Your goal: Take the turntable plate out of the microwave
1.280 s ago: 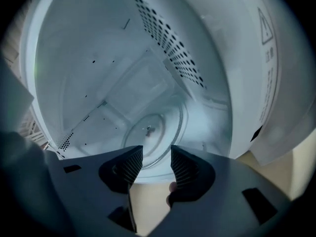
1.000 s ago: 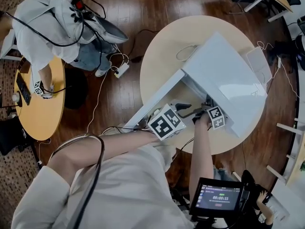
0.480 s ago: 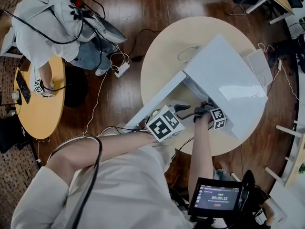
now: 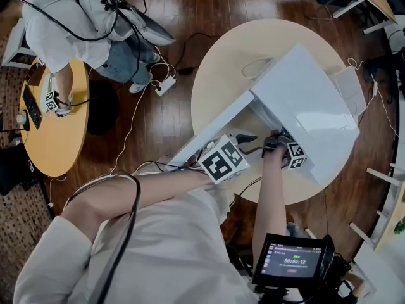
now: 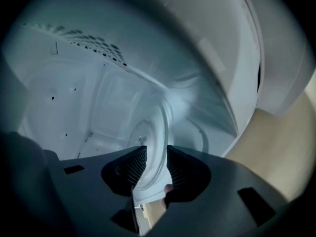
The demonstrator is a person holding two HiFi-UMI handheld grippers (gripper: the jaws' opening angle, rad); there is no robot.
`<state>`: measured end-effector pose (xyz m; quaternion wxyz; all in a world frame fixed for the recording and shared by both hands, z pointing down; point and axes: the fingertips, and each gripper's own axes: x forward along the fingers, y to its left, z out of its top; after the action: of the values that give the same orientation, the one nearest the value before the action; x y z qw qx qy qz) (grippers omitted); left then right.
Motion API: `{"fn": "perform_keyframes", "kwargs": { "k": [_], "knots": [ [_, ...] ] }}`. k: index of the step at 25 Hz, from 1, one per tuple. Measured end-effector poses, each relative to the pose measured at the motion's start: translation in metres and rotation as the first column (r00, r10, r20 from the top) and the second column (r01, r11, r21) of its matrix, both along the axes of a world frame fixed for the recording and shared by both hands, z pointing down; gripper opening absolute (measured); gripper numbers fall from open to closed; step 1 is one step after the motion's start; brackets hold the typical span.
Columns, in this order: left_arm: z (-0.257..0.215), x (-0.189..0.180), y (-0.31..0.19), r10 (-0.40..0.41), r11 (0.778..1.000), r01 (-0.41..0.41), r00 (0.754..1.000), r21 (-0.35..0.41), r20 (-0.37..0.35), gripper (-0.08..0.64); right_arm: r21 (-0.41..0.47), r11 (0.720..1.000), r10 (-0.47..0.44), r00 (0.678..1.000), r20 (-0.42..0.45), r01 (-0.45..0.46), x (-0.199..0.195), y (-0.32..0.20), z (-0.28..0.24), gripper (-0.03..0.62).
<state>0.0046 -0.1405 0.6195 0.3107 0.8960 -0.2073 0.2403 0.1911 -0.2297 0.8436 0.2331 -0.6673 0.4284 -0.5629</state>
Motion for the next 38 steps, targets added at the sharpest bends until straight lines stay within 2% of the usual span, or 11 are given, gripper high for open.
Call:
{"fn": "perform_keyframes", "kwargs": {
  "k": [2, 5, 6, 18, 38],
  "knots": [
    [0.001, -0.001, 0.0, 0.001, 1.0, -0.001, 1.0, 0.0, -0.002, 0.132, -0.014, 1.0, 0.006, 1.0, 0.003, -0.006, -0.001, 0.001, 0.003, 0.122],
    [0.001, 0.0, 0.001, 0.004, 1.0, -0.004, 1.0, 0.009, -0.008, 0.132, -0.071, 0.997, 0.017, 1.0, 0.023, -0.015, -0.005, 0.009, 0.008, 0.046],
    [0.002, 0.0, 0.001, 0.001, 1.0, -0.001, 1.0, 0.008, -0.009, 0.132, -0.088, 0.996, 0.023, 0.999, 0.036, -0.019, -0.008, 0.012, 0.007, 0.041],
    [0.009, 0.0, 0.003, -0.015, 1.0, 0.015, 1.0, -0.005, -0.007, 0.132, -0.017, 0.998, 0.059, 0.995, 0.086, -0.058, -0.006, 0.007, 0.004, 0.024],
    [0.013, -0.001, 0.0, -0.01, 1.0, 0.01, 1.0, -0.001, 0.004, 0.132, 0.021, 0.988, 0.143, 0.967, 0.209, -0.151, -0.014, 0.019, 0.002, 0.014]
  ]
}}
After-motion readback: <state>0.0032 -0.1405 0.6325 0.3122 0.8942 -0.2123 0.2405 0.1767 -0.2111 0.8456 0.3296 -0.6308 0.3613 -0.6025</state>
